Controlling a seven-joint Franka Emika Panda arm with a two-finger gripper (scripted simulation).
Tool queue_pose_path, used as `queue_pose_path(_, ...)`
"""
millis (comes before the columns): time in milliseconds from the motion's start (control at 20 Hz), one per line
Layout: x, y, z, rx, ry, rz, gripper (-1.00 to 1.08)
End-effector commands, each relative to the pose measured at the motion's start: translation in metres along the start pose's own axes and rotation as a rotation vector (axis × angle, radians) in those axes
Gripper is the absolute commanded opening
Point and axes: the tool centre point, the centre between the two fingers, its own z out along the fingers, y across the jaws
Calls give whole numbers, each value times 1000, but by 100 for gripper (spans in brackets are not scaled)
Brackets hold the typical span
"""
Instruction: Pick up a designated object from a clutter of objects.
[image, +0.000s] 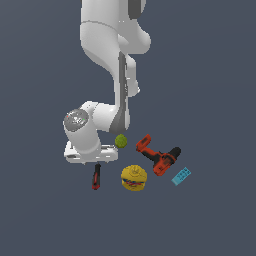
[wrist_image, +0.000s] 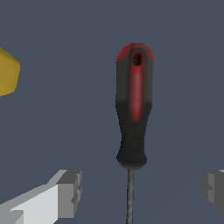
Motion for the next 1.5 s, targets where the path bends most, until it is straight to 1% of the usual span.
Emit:
queue_pose_path(0,-1,0,11,0,-1,0,100)
queue_pose_path(250,-1,0,34,0,0,0,100)
queue_pose_path(500,0,1,41,0,0,0,100)
queue_pose_path(550,0,1,41,0,0,0,-100)
queue_pose_path(1150,0,1,39,0,0,0,-100)
queue_pose_path(1450,-1,-1,23,0,0,0,-100)
